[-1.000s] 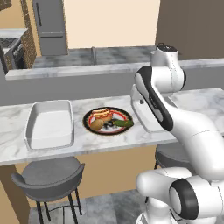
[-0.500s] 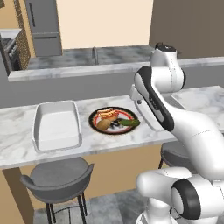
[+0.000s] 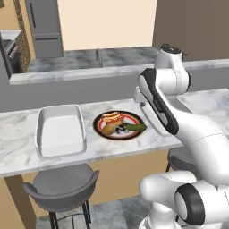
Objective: Place one cooked food and one vegetable from the large plate to each tupperware container.
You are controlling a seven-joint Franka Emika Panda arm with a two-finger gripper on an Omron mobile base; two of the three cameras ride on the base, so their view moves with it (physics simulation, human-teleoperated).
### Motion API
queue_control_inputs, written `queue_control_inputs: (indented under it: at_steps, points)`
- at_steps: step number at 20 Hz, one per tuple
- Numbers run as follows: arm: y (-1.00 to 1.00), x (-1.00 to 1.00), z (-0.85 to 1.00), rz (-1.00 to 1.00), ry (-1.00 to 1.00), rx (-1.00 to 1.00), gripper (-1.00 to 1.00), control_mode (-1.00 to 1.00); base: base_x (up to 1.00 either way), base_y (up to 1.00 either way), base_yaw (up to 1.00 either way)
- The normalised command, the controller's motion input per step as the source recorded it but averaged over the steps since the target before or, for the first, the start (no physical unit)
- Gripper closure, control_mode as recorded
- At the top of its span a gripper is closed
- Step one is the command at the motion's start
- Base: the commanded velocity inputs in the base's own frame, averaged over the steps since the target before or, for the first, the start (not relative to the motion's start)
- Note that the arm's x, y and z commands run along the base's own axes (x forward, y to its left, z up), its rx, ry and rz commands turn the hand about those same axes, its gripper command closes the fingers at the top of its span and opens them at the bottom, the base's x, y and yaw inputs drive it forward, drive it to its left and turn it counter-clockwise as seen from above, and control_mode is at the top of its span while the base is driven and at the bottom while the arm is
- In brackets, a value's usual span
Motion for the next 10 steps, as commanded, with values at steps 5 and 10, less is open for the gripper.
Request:
queue_control_inputs:
  at_steps: [5, 10]
  points:
    - [0.0, 0.0, 0.0, 0.0, 0.0, 0.0, -1.0, 1.0, 0.64, 0.0, 0.0]
    - [0.0, 0.0, 0.0, 0.0, 0.0, 0.0, -1.0, 1.0, 0.28, 0.03, 0.0]
